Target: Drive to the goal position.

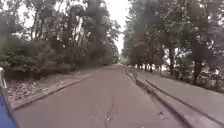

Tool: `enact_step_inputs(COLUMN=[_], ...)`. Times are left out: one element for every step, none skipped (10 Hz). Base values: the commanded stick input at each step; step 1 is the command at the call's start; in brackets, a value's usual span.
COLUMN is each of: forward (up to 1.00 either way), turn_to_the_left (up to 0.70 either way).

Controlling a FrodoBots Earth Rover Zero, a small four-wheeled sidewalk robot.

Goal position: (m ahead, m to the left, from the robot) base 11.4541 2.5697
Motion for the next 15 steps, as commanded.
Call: enact_step_inputs(forward=[0.7, 0.7, 0.7, 0.7, 0.7, 0.7, 0.7, 0.7, 0.7, 0.7, 0.7, 0.7, 0.7, 0.7, 0.7], turn_to_the_left=[-0.01, -0.01, -0.01, -0.01, -0.01, -0.01, -0.01, -0.01, -0.01, -0.01, -0.01, -0.01, -0.01, -0.01, -0.01])
